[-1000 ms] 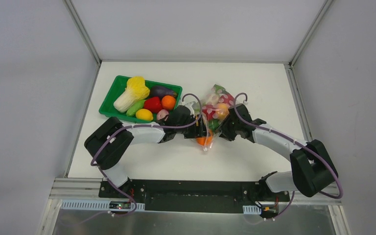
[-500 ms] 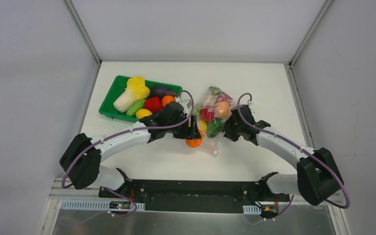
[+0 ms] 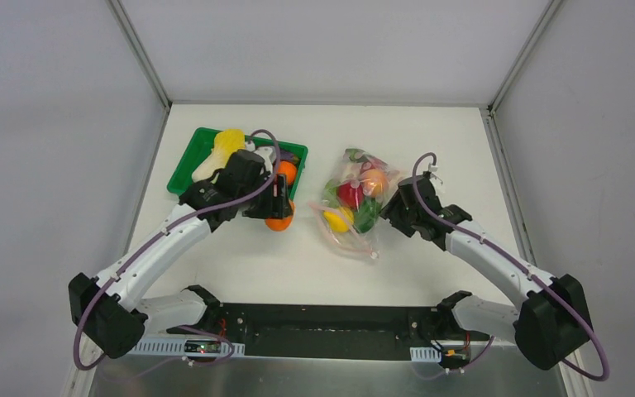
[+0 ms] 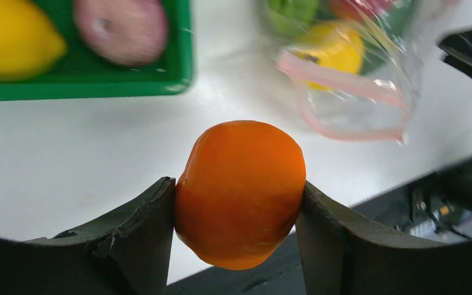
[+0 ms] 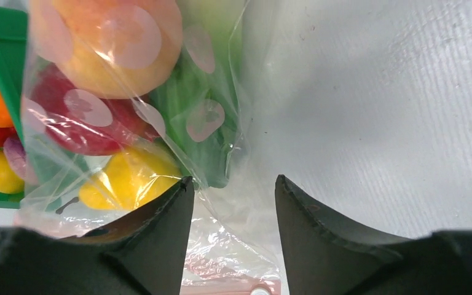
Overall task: Open the zip-top bag and remove the fake food
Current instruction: Place the fake fruit in the bin.
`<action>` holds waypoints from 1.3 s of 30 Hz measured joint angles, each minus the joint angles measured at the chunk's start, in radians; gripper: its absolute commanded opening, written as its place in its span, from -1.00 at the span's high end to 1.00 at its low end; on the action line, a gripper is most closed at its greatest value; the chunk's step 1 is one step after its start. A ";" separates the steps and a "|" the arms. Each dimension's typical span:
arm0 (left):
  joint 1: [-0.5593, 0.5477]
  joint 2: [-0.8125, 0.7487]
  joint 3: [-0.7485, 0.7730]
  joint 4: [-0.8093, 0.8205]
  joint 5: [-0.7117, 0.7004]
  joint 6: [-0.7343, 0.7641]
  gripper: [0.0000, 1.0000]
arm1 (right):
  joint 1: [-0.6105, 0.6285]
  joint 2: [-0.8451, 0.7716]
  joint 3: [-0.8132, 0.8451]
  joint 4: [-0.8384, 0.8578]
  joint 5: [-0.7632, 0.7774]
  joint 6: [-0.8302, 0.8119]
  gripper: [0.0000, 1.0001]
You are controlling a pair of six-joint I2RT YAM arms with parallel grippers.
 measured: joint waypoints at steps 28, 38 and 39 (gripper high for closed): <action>0.722 0.791 0.796 -0.027 -0.172 0.556 0.52 | 0.000 -0.241 0.040 -0.018 0.062 -0.310 -0.59; 0.766 0.977 0.966 -0.031 -0.145 0.578 -0.24 | 0.000 -0.202 0.042 -0.019 0.062 -0.309 -0.59; 0.766 0.980 0.967 -0.029 -0.145 0.578 -0.27 | 0.000 -0.203 0.042 -0.019 0.062 -0.306 -0.59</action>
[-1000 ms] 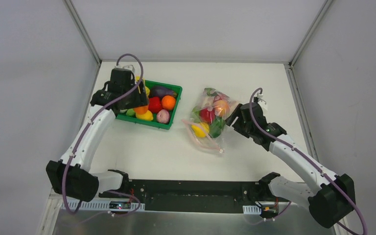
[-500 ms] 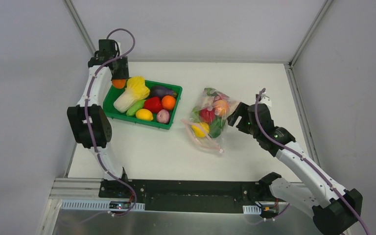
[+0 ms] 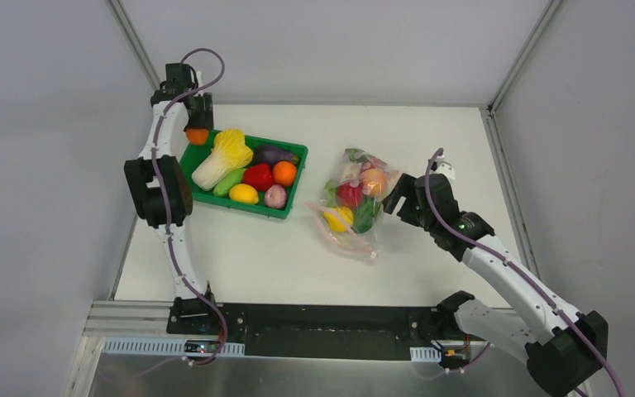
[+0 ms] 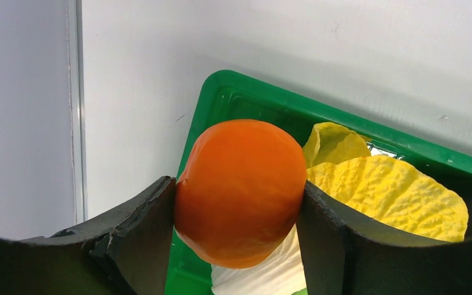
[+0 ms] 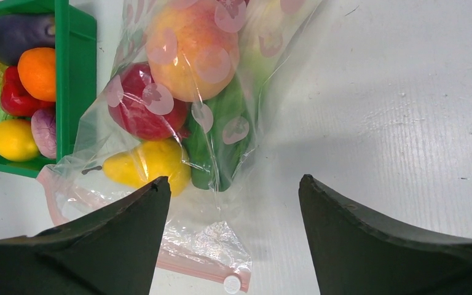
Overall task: Open the zip-top bag and remove the fake food
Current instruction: Place the fake fruit in the bin.
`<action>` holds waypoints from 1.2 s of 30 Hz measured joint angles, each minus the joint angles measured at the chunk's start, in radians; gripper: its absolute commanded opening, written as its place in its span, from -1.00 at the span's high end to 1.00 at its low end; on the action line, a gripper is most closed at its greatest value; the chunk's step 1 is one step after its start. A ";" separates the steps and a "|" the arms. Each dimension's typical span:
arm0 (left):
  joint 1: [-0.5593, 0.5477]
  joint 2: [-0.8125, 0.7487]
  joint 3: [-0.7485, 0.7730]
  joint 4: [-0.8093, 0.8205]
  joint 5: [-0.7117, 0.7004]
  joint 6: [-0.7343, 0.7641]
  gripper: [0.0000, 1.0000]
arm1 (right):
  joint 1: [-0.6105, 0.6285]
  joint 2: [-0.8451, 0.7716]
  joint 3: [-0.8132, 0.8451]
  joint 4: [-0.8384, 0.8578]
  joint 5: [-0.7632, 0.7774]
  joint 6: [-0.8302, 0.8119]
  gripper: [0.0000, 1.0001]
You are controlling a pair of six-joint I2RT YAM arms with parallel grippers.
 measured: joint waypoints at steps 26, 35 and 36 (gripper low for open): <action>0.039 -0.147 -0.238 0.090 0.079 -0.112 -0.98 | 0.000 -0.138 0.009 -0.110 0.021 0.042 -0.62; 0.037 -0.539 -0.536 0.150 0.183 -0.249 -0.94 | 0.021 -0.107 0.074 -0.144 -0.059 -0.063 -0.63; 0.036 -0.590 -0.574 0.154 0.195 -0.268 -0.93 | 0.032 -0.099 0.079 -0.146 -0.069 -0.075 -0.63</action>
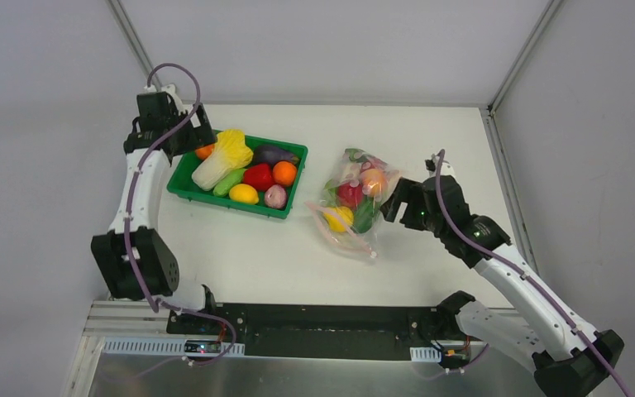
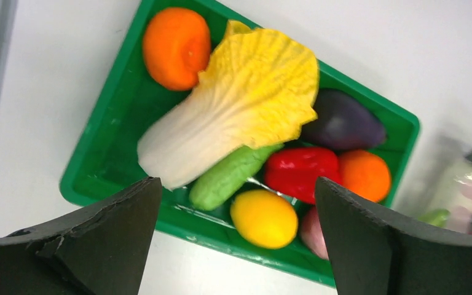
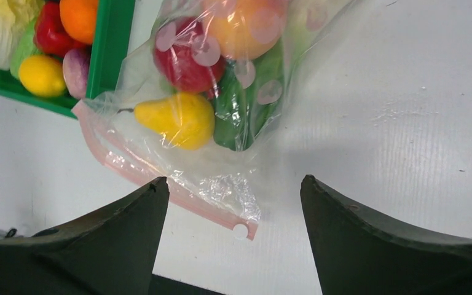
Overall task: Open the zip-top bag and remove the fake food
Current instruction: Place the fake fruit in the bin, then pick up the fake fruit from the zipper food storage bag.
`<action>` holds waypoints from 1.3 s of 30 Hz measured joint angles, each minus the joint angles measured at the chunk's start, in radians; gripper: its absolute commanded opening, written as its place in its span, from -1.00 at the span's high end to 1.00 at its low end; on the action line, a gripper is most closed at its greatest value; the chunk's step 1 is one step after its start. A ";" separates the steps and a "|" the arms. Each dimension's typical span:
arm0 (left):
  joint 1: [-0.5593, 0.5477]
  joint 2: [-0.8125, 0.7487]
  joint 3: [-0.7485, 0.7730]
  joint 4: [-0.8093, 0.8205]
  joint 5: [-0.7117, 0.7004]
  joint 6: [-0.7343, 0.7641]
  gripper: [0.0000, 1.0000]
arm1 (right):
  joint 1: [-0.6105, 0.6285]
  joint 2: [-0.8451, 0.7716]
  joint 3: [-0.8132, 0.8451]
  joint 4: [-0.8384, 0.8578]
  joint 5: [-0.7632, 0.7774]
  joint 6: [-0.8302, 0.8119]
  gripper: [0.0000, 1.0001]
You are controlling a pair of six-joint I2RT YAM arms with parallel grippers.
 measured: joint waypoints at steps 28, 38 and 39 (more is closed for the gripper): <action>-0.757 -0.644 -0.647 -0.046 -0.159 -0.600 -0.72 | 0.301 0.287 0.063 0.005 -0.089 -0.171 -0.67; -0.990 -0.407 -0.609 0.057 -0.274 -0.781 -0.47 | 0.309 0.392 0.039 0.074 0.049 -0.161 0.00; -1.004 -0.384 -0.595 0.070 -0.281 -0.796 -0.44 | 0.310 0.396 0.034 0.078 0.059 -0.157 0.13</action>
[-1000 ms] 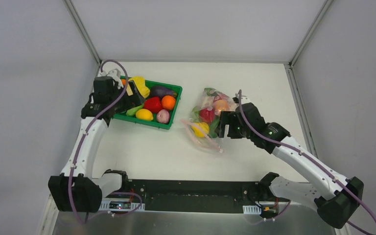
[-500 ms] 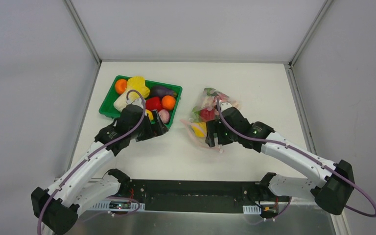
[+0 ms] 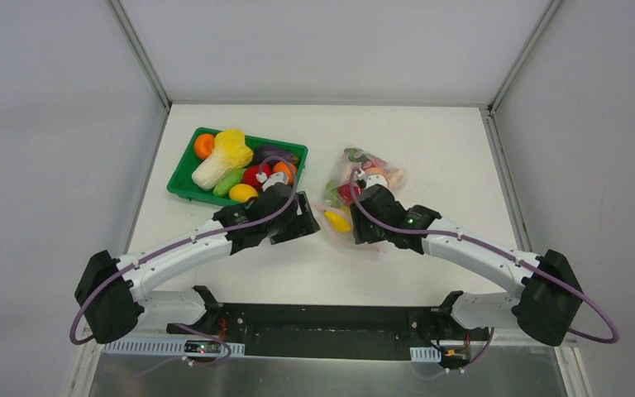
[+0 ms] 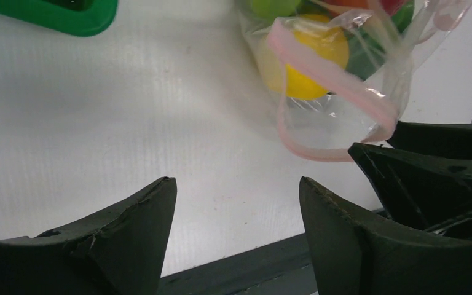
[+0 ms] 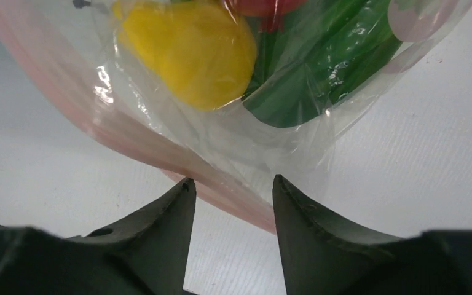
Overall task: Open the zip-top bag and remove the fake food
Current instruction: Pick up the fake fruit from the zipper food storage bag.
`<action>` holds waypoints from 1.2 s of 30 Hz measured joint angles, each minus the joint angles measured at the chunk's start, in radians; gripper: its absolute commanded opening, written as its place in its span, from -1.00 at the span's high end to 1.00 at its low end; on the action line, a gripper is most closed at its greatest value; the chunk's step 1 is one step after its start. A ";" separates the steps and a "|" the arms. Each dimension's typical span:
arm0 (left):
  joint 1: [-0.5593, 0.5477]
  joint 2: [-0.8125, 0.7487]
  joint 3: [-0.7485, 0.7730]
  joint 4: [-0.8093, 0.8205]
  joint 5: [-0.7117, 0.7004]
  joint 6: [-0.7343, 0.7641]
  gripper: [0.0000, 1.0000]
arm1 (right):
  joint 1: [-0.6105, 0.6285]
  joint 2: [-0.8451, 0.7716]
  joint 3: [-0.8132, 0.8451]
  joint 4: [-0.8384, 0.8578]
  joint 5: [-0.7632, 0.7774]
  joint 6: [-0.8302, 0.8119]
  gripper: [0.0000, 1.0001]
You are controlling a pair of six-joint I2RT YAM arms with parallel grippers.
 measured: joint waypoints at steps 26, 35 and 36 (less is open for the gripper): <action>-0.083 0.286 0.157 0.184 -0.116 -0.222 0.09 | 0.000 -0.050 -0.065 0.164 0.011 0.154 1.00; -0.083 0.374 0.163 0.216 -0.124 -0.254 -0.08 | 0.000 -0.098 -0.064 0.159 0.017 0.117 0.49; -0.083 0.386 0.170 0.217 -0.124 -0.256 -0.09 | 0.000 -0.102 -0.063 0.159 0.016 0.102 0.24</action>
